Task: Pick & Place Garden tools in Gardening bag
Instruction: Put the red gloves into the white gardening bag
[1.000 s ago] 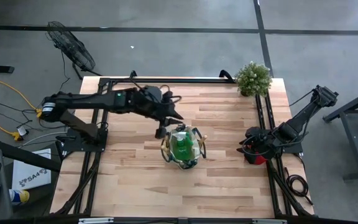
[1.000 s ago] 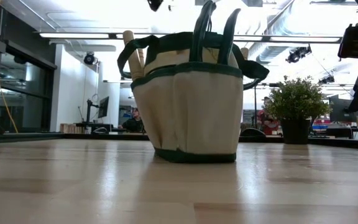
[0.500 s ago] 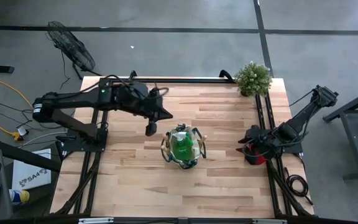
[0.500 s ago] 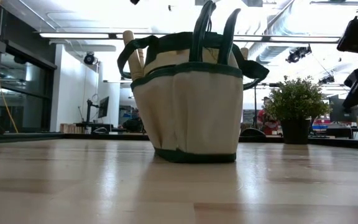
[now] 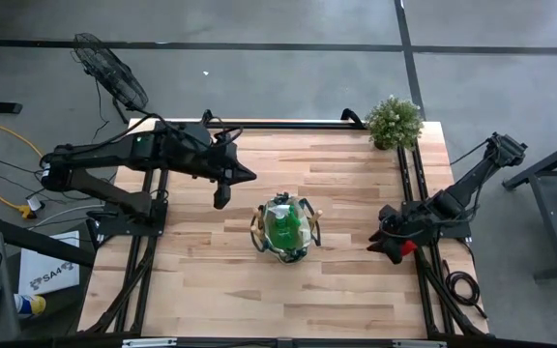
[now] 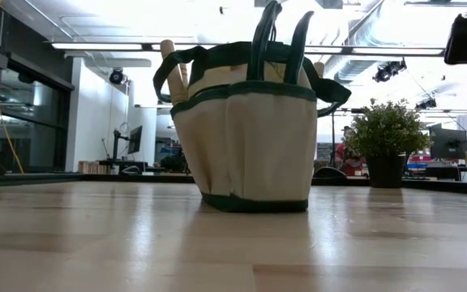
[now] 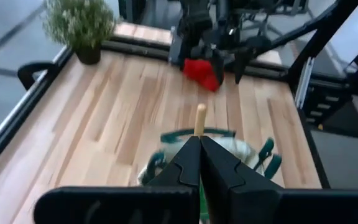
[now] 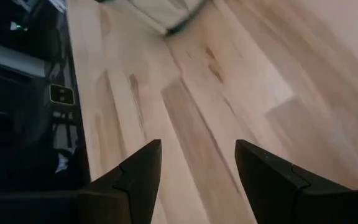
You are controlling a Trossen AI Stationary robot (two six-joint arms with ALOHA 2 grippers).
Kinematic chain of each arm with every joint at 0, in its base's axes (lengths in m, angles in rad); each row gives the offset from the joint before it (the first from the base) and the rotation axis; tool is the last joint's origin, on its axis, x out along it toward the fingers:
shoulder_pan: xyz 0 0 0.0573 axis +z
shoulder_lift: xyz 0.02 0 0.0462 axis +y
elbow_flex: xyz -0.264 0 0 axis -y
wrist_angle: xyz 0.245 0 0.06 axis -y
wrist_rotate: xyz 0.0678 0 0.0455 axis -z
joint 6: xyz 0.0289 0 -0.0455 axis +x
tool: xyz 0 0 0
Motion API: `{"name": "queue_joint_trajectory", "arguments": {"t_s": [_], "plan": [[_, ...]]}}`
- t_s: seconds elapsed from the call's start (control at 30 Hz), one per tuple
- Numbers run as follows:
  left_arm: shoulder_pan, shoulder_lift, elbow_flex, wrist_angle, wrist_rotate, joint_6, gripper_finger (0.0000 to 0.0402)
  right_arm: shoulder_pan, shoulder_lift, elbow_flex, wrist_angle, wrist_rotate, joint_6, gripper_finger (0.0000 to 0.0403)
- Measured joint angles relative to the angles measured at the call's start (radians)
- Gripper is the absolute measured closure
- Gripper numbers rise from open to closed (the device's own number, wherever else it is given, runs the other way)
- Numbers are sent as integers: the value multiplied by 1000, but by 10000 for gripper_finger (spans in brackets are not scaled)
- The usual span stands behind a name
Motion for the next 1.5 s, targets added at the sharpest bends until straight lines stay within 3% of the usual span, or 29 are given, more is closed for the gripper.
{"name": "queue_joint_trajectory", "arguments": {"t_s": [0.2, 0.73, 1.03, 1.27, 1.5], "plan": [[0, -2, 1, 4, 0, 0, 401, -69, -1, 60, -174, -180, 155, 206], [2, -1, 1, -13, 4, 17, 401, -263, 78, 364, -656, -225, 228, 206], [2, -8, 1, -85, 0, 109, 401, -289, 139, 389, -599, -209, 304, 206], [2, -35, -6, -126, -22, 196, 401, -289, 164, 389, -632, -297, 478, 206], [57, -110, -144, -57, -21, 248, 401, -289, 216, 389, -719, -332, 634, 206]]}}
